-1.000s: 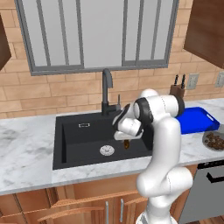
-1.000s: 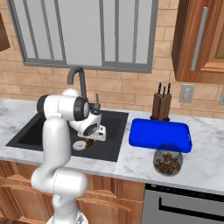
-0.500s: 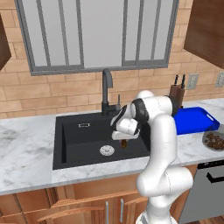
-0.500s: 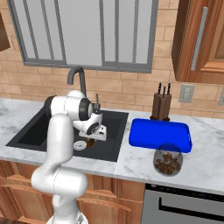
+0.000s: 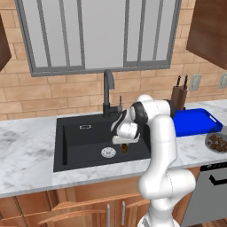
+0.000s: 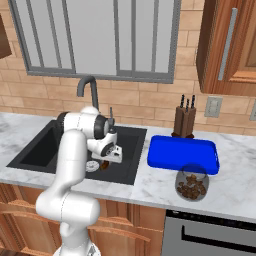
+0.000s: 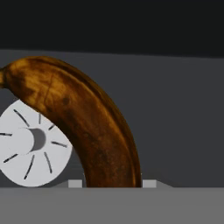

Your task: Pick up all produce items and place them in the sink. Turn on the sink faucet to wash them. Then turn the sink off and put them in the tray.

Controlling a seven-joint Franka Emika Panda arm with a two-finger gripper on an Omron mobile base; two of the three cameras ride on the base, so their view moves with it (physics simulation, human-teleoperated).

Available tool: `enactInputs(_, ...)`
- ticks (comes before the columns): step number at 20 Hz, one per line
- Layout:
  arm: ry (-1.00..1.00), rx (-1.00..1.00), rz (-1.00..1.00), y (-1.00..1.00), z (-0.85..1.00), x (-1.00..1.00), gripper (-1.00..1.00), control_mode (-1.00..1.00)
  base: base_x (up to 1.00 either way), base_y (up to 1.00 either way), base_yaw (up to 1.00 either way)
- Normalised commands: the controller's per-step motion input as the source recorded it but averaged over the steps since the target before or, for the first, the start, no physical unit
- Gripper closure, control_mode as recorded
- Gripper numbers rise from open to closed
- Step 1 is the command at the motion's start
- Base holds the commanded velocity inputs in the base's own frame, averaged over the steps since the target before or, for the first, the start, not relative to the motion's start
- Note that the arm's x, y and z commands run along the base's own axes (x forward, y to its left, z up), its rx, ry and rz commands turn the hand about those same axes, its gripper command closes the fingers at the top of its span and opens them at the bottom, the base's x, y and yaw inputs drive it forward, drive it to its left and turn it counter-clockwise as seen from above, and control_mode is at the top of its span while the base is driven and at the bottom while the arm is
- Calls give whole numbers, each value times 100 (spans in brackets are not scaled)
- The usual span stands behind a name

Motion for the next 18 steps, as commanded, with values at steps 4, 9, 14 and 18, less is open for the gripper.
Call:
enactInputs(4, 0, 0, 0, 9, -27, 0, 100, -100, 0, 0, 0)
enactInputs(9, 1, -1, 0, 9, -21, 0, -100, -100, 0, 0, 0)
enactInputs(14, 0, 0, 0, 0, -9, 0, -100, -100, 0, 0, 0)
enactInputs(18, 0, 0, 0, 0, 15, 0, -100, -100, 0, 0, 0)
